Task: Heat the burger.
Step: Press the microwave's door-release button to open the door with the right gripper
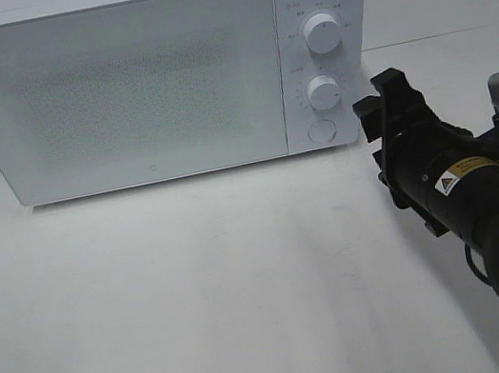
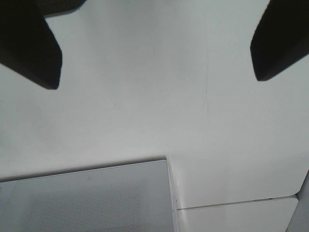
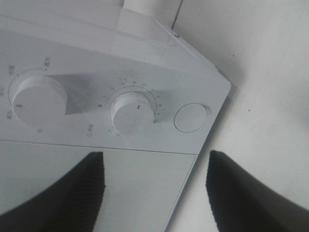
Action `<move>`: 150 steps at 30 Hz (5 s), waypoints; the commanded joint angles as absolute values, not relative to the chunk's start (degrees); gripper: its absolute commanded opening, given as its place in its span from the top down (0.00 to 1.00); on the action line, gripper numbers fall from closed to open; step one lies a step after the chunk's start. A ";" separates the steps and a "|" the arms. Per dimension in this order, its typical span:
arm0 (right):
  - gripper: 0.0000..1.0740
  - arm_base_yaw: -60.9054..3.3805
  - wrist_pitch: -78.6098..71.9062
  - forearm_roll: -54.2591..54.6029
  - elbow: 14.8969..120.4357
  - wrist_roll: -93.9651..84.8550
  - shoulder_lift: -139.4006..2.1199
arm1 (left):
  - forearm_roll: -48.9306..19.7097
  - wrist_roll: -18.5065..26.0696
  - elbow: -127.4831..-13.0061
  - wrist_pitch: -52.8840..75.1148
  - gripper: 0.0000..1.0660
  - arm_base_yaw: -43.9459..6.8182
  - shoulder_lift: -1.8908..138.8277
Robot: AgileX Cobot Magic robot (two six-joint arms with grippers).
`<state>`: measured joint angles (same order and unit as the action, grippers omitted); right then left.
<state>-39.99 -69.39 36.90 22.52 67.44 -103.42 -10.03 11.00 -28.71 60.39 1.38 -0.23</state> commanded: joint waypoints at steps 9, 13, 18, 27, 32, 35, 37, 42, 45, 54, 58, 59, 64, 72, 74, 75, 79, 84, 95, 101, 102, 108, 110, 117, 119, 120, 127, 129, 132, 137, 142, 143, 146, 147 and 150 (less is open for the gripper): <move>0.84 -40.28 -67.61 37.53 22.80 83.37 -103.42 | -10.37 11.06 -28.65 59.87 0.06 1.43 -1.49; 1.00 -40.28 -64.17 38.85 22.80 83.65 -103.42 | -10.37 11.06 -28.65 59.87 0.06 1.43 -1.49; 1.00 -40.28 -63.77 38.90 22.86 83.65 -103.42 | -10.37 11.06 -28.65 59.87 0.06 1.43 -1.49; 1.00 -39.82 -59.01 39.94 27.73 78.95 -103.53 | -10.37 11.06 -28.65 59.87 0.06 1.43 -1.49; 1.00 -36.84 -54.49 39.42 30.65 77.52 -104.05 | -10.37 11.06 -28.65 59.87 0.06 1.43 -1.49; 1.00 -35.52 -54.43 38.67 32.20 76.38 -105.42 | -10.37 11.06 -28.65 59.87 0.06 1.43 -1.49; 1.00 -35.41 -54.37 38.04 33.80 77.06 -108.12 | -10.37 11.06 -28.65 59.87 0.06 1.43 -1.49; 1.00 -35.41 -53.46 37.82 37.01 77.46 -111.55 | -10.37 11.06 -28.65 59.87 0.06 1.43 -1.49; 1.00 -34.26 -52.88 36.38 38.96 78.04 -113.33 | -10.37 11.06 -28.65 59.87 0.06 1.43 -1.49; 1.00 -31.40 -50.19 34.43 44.35 78.09 -117.28 | -10.37 11.06 -28.65 59.87 0.06 1.43 -1.49; 1.00 -31.40 -50.13 33.98 45.72 79.01 -118.66 | -10.37 11.06 -28.65 59.87 0.06 1.43 -1.49; 1.00 -31.40 -50.13 33.92 46.12 79.01 -118.95 | -10.37 11.06 -28.65 59.87 0.06 1.43 -1.49; 1.00 -30.77 -49.73 33.69 48.07 78.44 -120.03 | -10.37 11.06 -28.65 59.87 0.06 1.43 -1.49; 1.00 -30.14 -49.05 34.21 50.94 77.86 -121.58 | -10.37 11.06 -28.65 59.87 0.06 1.43 -1.49; 1.00 -29.51 -49.10 34.84 51.17 77.52 -121.58 | -10.37 11.06 -28.65 59.87 0.06 1.43 -1.49; 1.00 -29.51 -49.10 34.84 51.17 77.52 -121.58 | -10.37 11.06 -28.65 59.87 0.06 1.43 -1.49; 1.00 -29.45 -52.48 35.24 51.17 77.41 -121.58 | -10.37 11.06 -28.65 59.87 0.06 1.43 -1.49; 1.00 -29.45 -53.17 35.24 52.25 77.46 -121.58 | -10.37 11.06 -28.65 59.87 0.06 1.43 -1.49; 1.00 -29.45 -55.86 35.24 55.41 77.64 -122.15 | -10.37 11.06 -28.65 59.87 0.06 1.43 -1.49; 1.00 -29.45 -60.56 38.33 58.04 76.38 -124.10 | -10.37 11.06 -28.65 59.87 0.06 1.43 -1.49; 1.00 -29.45 -60.56 38.33 58.04 76.38 -124.10 | -10.37 11.06 -28.65 59.87 0.06 1.43 -1.49; 1.00 -29.45 -65.09 39.08 60.68 73.34 -124.96 | -10.37 11.06 -28.65 59.87 0.06 1.43 -1.49; 1.00 -29.45 -65.15 39.08 61.25 73.34 -125.25 | -10.37 11.06 -28.65 59.87 0.06 1.43 -1.49; 1.00 -29.45 -65.20 38.90 61.36 73.34 -125.42 | -10.37 11.06 -28.65 59.87 0.06 1.43 -1.49; 1.00 -29.45 -65.15 38.85 61.36 73.34 -125.42 | -10.37 11.06 -28.65 59.87 0.06 1.43 -1.49; 1.00 -29.45 -65.15 38.67 61.36 73.34 -125.42 | -10.37 11.06 -28.65 59.87 0.06 1.43 -1.49; 1.00 -29.97 -62.11 37.99 61.31 73.91 -124.68 | -10.37 11.06 -28.65 59.87 0.06 1.43 -1.49; 1.00 -30.14 -62.11 38.04 61.19 73.97 -124.62 | -10.37 11.06 -28.65 59.87 0.06 1.43 -1.49; 1.00 -30.31 -61.48 38.22 60.10 74.03 -124.10 | -10.37 11.06 -28.65 59.87 0.06 1.43 -1.49; 1.00 -30.31 -59.24 37.87 57.58 75.11 -122.61 | -10.37 11.06 -28.65 59.87 0.06 1.43 -1.49; 1.00 -30.94 -55.81 37.82 54.83 76.26 -120.84 | -10.37 11.06 -28.65 59.87 0.06 1.43 -1.49; 1.00 -30.94 -53.40 37.82 53.69 77.23 -120.03 | -10.37 11.06 -28.65 59.87 0.06 1.43 -1.49; 1.00 -30.94 -50.02 37.13 52.31 77.01 -118.95 | -10.37 11.06 -28.65 59.87 0.06 1.43 -1.49; 1.00 -30.94 -50.02 37.13 52.31 77.01 -118.95 | -10.37 11.06 -28.65 59.87 0.06 1.43 -1.49; 1.00 -30.94 -46.47 35.52 51.34 76.78 -117.91 | -10.37 11.06 -28.65 59.87 0.06 1.43 -1.49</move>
